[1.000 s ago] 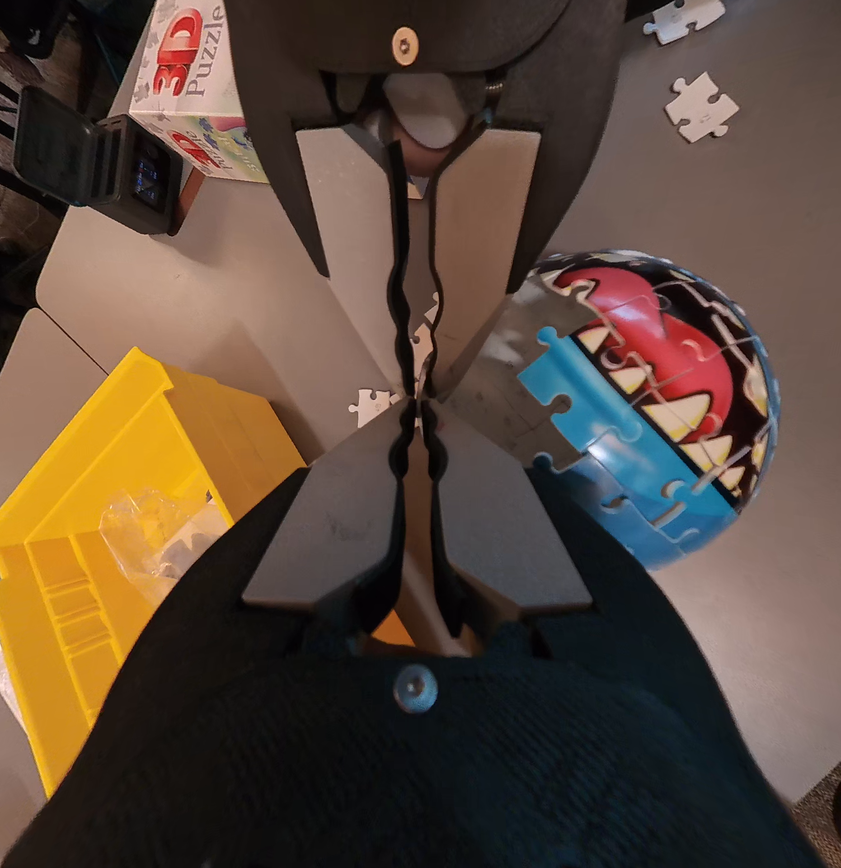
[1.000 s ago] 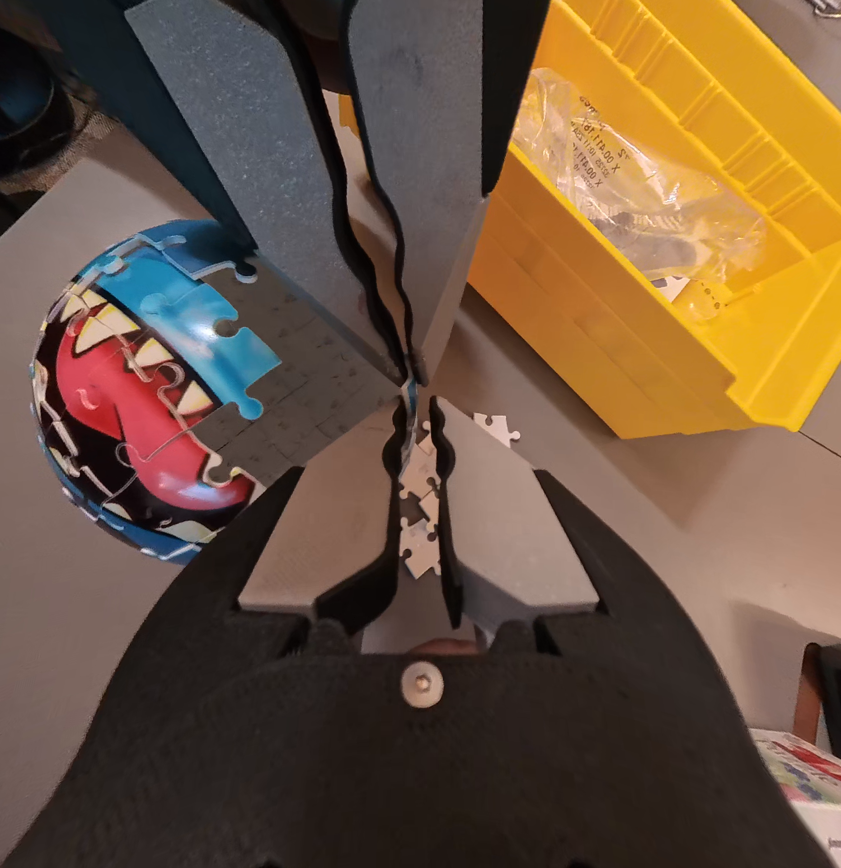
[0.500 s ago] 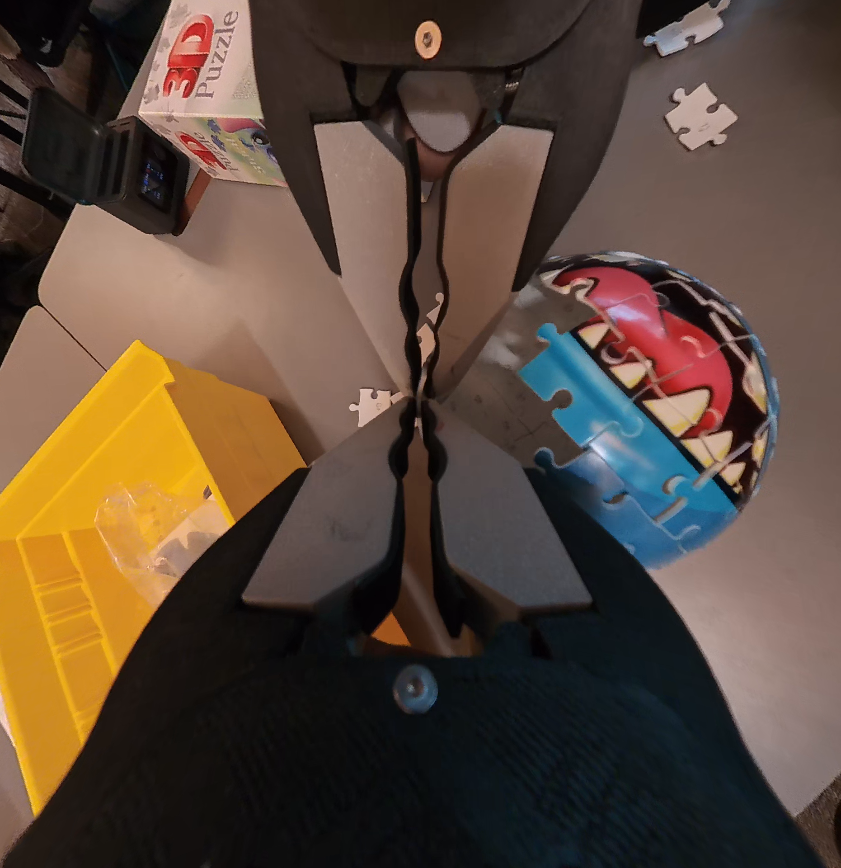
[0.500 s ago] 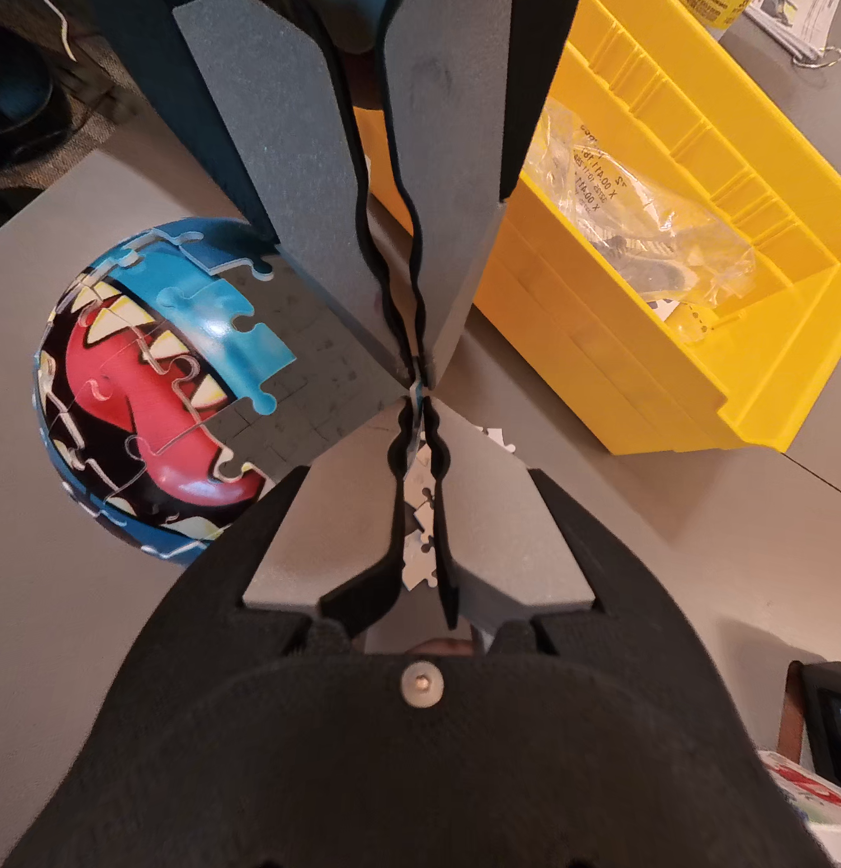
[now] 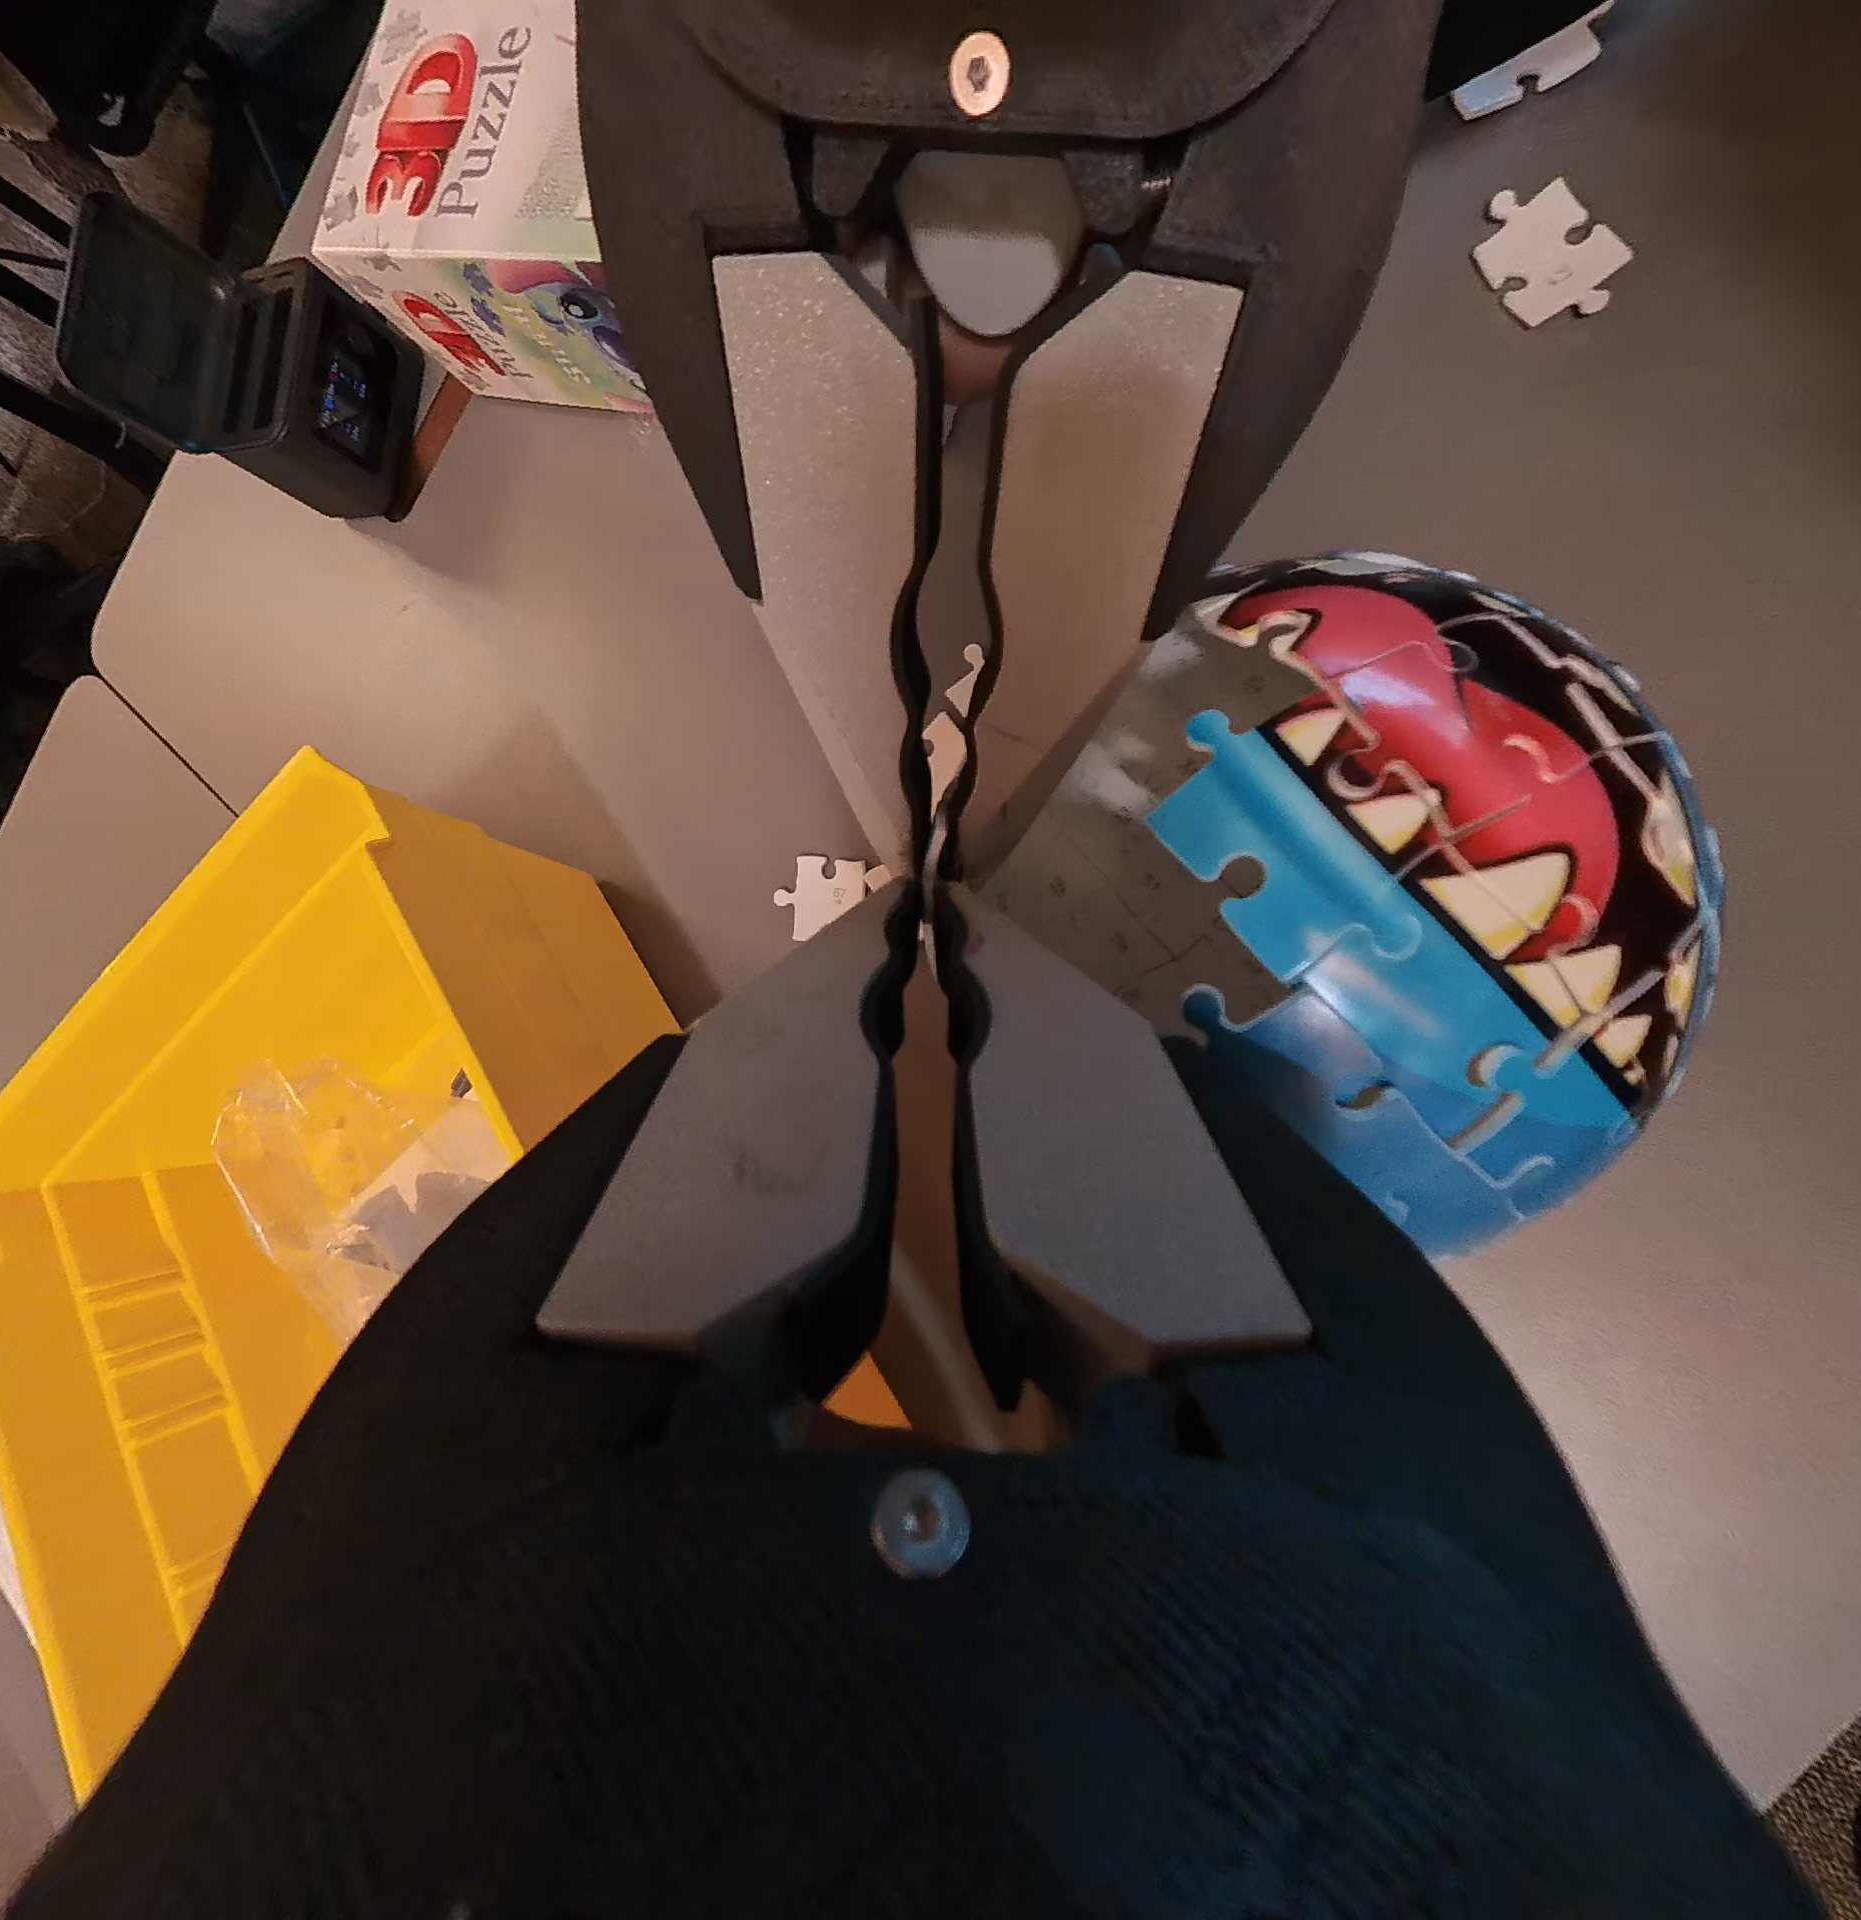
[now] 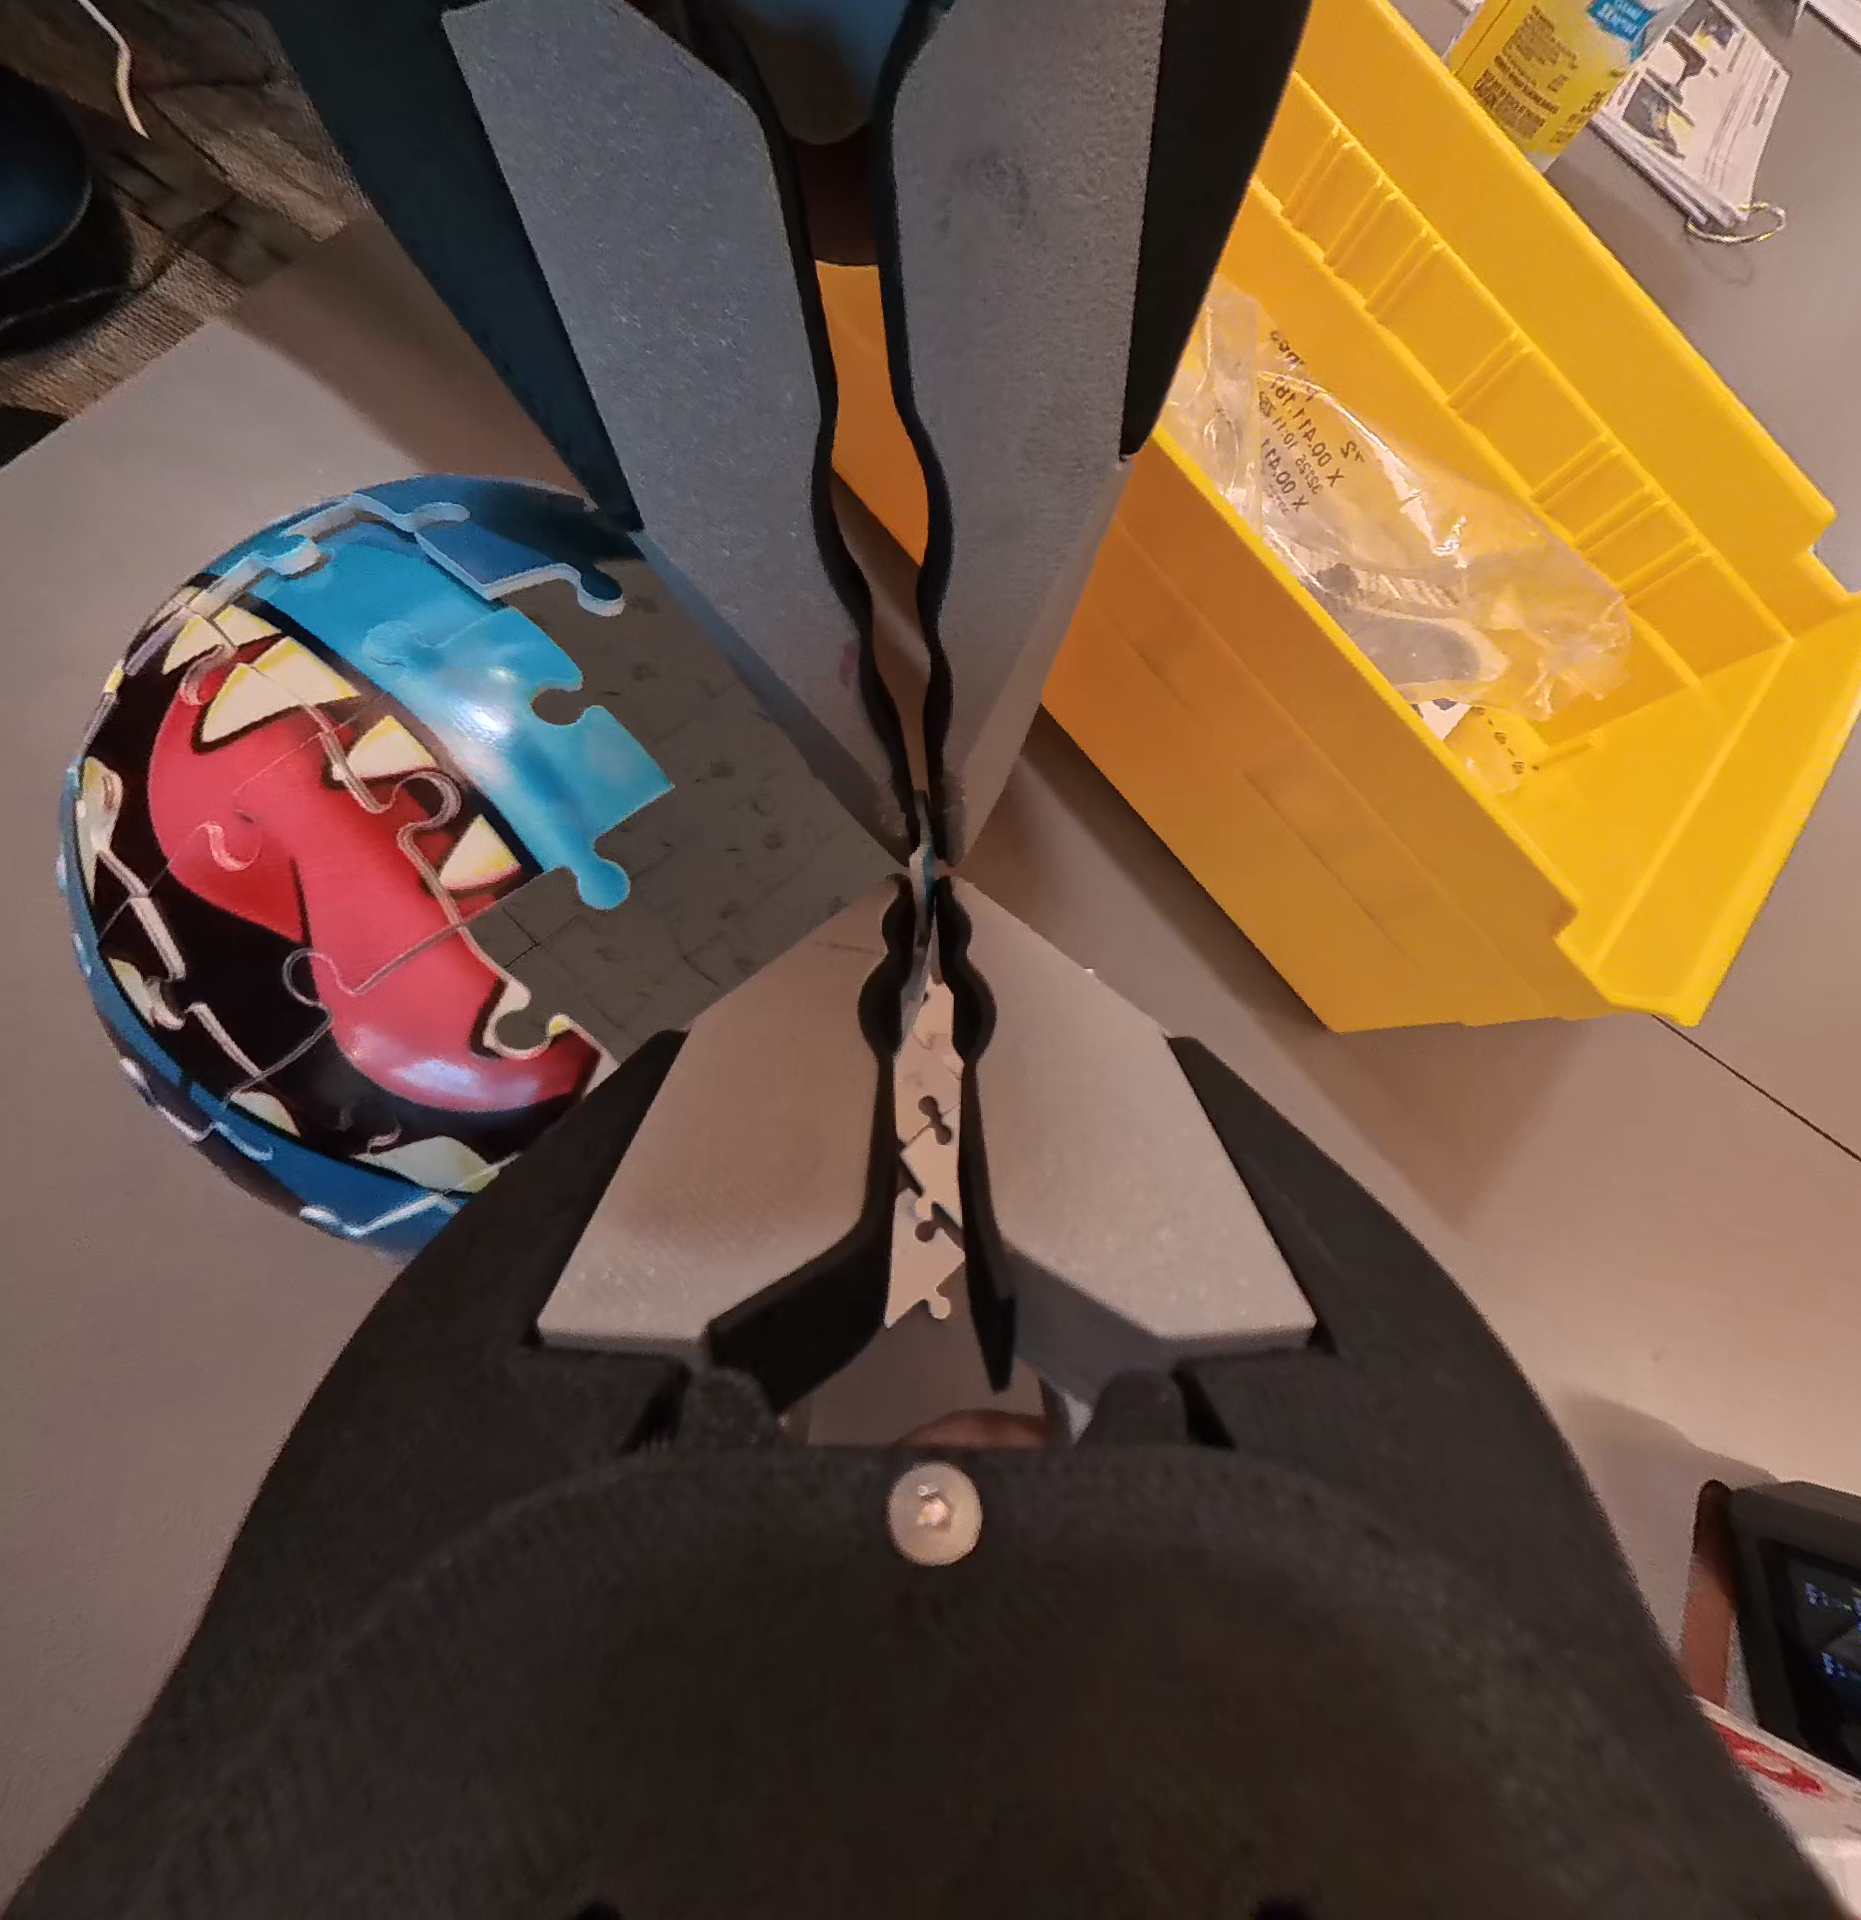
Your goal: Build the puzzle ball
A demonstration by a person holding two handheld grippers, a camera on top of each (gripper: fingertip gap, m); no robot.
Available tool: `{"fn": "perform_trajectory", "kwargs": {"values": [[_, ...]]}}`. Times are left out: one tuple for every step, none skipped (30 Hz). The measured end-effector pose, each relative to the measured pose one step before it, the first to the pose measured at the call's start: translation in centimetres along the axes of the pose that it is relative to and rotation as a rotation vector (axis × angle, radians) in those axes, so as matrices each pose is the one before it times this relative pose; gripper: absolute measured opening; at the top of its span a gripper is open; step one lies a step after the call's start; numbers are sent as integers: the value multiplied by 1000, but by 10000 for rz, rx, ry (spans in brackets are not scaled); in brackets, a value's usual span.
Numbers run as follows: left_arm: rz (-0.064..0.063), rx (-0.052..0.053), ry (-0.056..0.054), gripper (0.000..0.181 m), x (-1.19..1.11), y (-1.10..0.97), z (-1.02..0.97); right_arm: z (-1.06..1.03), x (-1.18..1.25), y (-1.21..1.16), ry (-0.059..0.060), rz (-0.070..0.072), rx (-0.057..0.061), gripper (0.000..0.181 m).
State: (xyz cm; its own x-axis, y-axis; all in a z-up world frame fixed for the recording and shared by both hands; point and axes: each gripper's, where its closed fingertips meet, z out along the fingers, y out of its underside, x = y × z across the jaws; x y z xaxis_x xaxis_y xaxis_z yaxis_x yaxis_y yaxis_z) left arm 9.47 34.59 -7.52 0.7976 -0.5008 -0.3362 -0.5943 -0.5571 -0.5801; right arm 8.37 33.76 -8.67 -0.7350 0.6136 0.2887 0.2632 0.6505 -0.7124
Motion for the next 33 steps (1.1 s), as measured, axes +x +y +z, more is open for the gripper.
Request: {"fn": "perform_trajectory", "kwargs": {"values": [[-2, 10, 3, 0, 3, -2, -1, -6, 4, 4, 33, -29, -13, 0], [5, 9, 4, 0, 4, 4, -8, -7, -8, 2, 20, -20, -3, 0], [2, -1, -3, 0, 2, -4, 0, -12, -4, 6, 23, -28, 12, 0], [10, -4, -15, 0, -4, 5, 0, -11, -4, -5, 35, -24, 17, 0], [14, -7, -18, 0, 5, 15, 0, -1, 6, 8, 46, -18, 6, 0], [29, -8, -22, 0, 5, 4, 1, -4, 0, 11, 56, -34, -13, 0], [33, -8, -28, 0, -5, 4, 1, -2, 13, 13, 71, -58, -34, 0], [30, -21, -25, 0, -10, 22, -17, 2, 8, 9, 83, -63, -50, 0], [40, -25, -12, 0, 11, 27, -11, 2, -3, -3, 77, -51, -55, 1], [33, -24, 1, 0, 11, 27, -28, 13, -5, -10, 51, -30, -47, 1], [10, -26, 14, 0, 22, 31, -32, 7, -24, -12, 17, 12, -37, 0], [-2, -14, 29, 0, 40, 14, -31, 4, -21, -21, -17, 59, -26, 0], [21, -10, 22, 0, 11, 20, -36, -13, -23, -23, -32, 72, -3, 0], [36, -38, -4, 0, -29, 52, -41, -4, -17, -17, -34, 57, 14, 0], [50, -61, -1, 2, -34, 74, -36, 2, -8, 8, -39, 66, 6, 0], [83, -68, -9, 3, -55, 64, -60, -13, -21, 7, -42, 73, 4, 0], [103, -111, -5, 5, -78, 96, -65, -12, -9, 7, -24, 41, -2, 0], [99, -134, 32, 6, -1, 108, -79, -5, 0, 2, 4, 14, -13, 0], [67, -116, 44, 6, 29, 56, -84, -6, 3, 14, 12, 2, -20, 0], [52, -119, 16, 6, -18, 55, -75, -6, -8, 9, 12, -10, -23, 0], [73, -109, -6, 7, -49, 58, -74, -4, 1, 3, 17, -13, -19, 0], [68, -61, 26, 7, -3, 17, -82, -6, -8, 4, 6, -4, -11, 0], [28, -21, 62, 4, 55, -30, -49, -17, -7, 19, -15, 22, -7, 0], [3, -36, 50, 4, 26, -7, 15, -24, -12, 12, -23, 26, -2, 0], [9, -57, 16, 4, -20, 30, 30, -4, 0, 13, -14, 10, 3, 0], [16, -51, 18, 4, -18, 26, 42, -10, -1, 6, -6, -2, 7, 0], [5, -28, 46, 4, 30, 9, 24, -11, -16, 17, -16, 18, 2, 0], [-12, -15, 46, 3, 36, -19, 16, -16, -12, 14, -31, 39, -3, 0], [-12, -10, 43, 2, 38, -3, 16, -16, -4, 24, -26, 24, -3, 0], [-19, -14, 25, 2, 7, 5, 4, 0, -5, 15, -11, 7, 8, 0], [-36, -19, 20, 3, -16, 26, 5, -4, 1, 1, -17, 17, 4, 0], [-27, -15, 41, 3, 16, 1, 14, -1, -22, 5, -31, 32, -1, 0], [10, -5, 43, 2, 12, -8, 10, -5, 2, 9, -32, 38, -4, 0]]}}
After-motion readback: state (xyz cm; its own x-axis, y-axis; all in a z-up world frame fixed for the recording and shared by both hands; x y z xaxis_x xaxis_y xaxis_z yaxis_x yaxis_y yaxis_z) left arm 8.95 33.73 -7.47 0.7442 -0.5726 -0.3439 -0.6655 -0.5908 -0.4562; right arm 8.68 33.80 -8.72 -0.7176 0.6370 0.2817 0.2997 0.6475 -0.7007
